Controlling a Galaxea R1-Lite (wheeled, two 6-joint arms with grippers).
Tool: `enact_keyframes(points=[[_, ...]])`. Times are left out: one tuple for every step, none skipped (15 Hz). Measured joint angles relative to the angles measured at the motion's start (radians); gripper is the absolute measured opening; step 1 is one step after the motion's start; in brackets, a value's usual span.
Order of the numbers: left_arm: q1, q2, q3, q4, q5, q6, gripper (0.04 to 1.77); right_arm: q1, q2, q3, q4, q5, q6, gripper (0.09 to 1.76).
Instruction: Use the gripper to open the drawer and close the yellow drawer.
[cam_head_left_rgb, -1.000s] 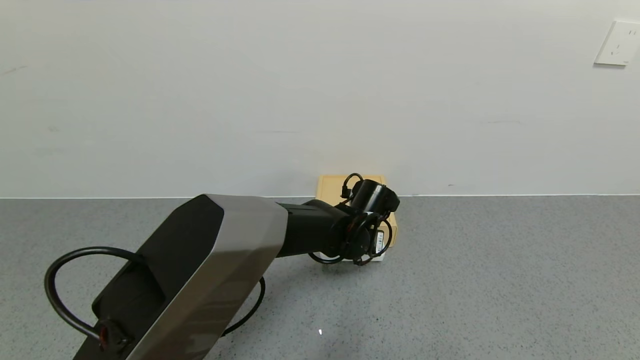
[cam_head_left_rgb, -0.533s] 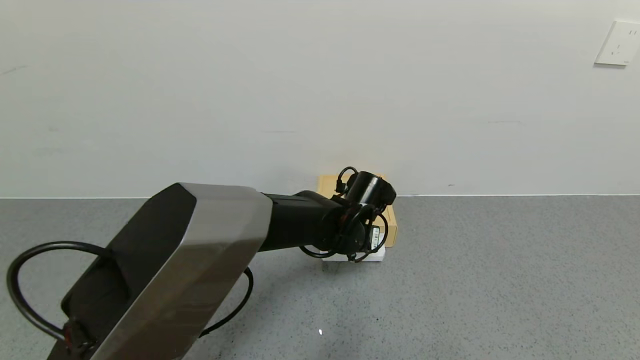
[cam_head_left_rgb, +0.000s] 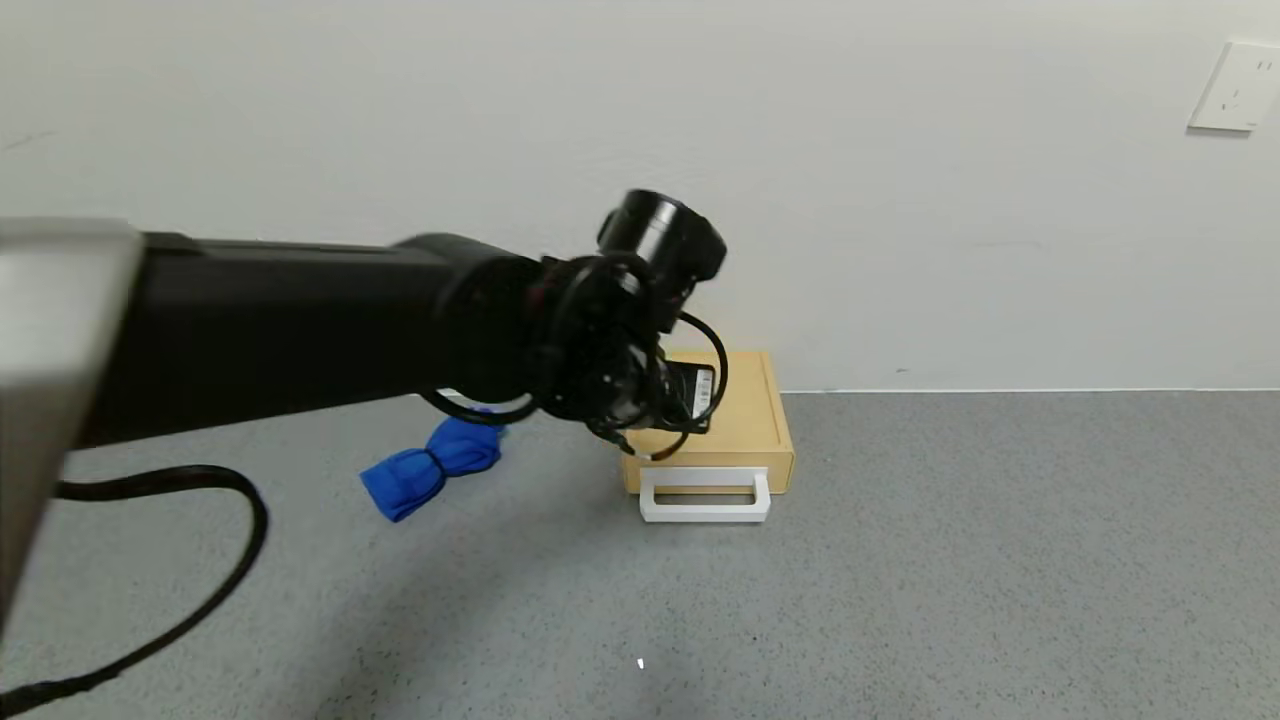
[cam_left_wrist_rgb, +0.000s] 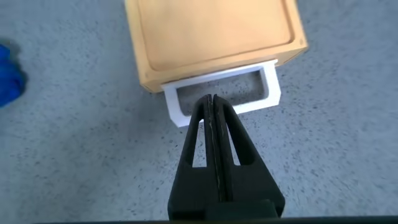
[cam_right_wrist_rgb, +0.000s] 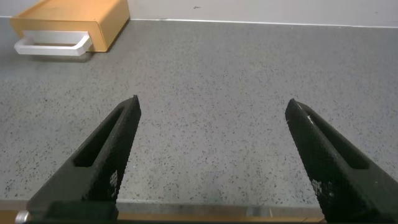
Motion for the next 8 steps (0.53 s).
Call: enact_keyframes(points=[[0.017, -0.046, 0.018, 0.002, -0.027, 0.016, 0.11, 0.0, 0.0, 0.0, 0.0, 0.0, 0.0, 1.71], [0.032, -0.094, 0.043, 0.004, -0.054, 0.031, 0.11, 0.0, 0.0, 0.0, 0.0, 0.0, -0.001, 1.71], [0.043, -0.135, 0.072, 0.003, -0.069, 0.039, 0.11, 0.0, 0.0, 0.0, 0.0, 0.0, -0.001, 1.71], [0.052, -0.17, 0.105, 0.003, -0.079, 0.041, 0.11, 0.0, 0.0, 0.0, 0.0, 0.0, -0.001, 1.71], [0.059, -0.202, 0.146, -0.001, -0.093, 0.043, 0.11, 0.0, 0.0, 0.0, 0.0, 0.0, -0.001, 1.71], [0.066, -0.231, 0.188, -0.006, -0.116, 0.049, 0.2, 0.0, 0.0, 0.0, 0.0, 0.0, -0.001, 1.71], [0.074, -0.262, 0.23, -0.017, -0.16, 0.063, 0.38, 0.0, 0.0, 0.0, 0.0, 0.0, -0.001, 1.71], [0.086, -0.299, 0.279, -0.034, -0.227, 0.089, 0.55, 0.0, 0.0, 0.0, 0.0, 0.0, -0.001, 1.71]])
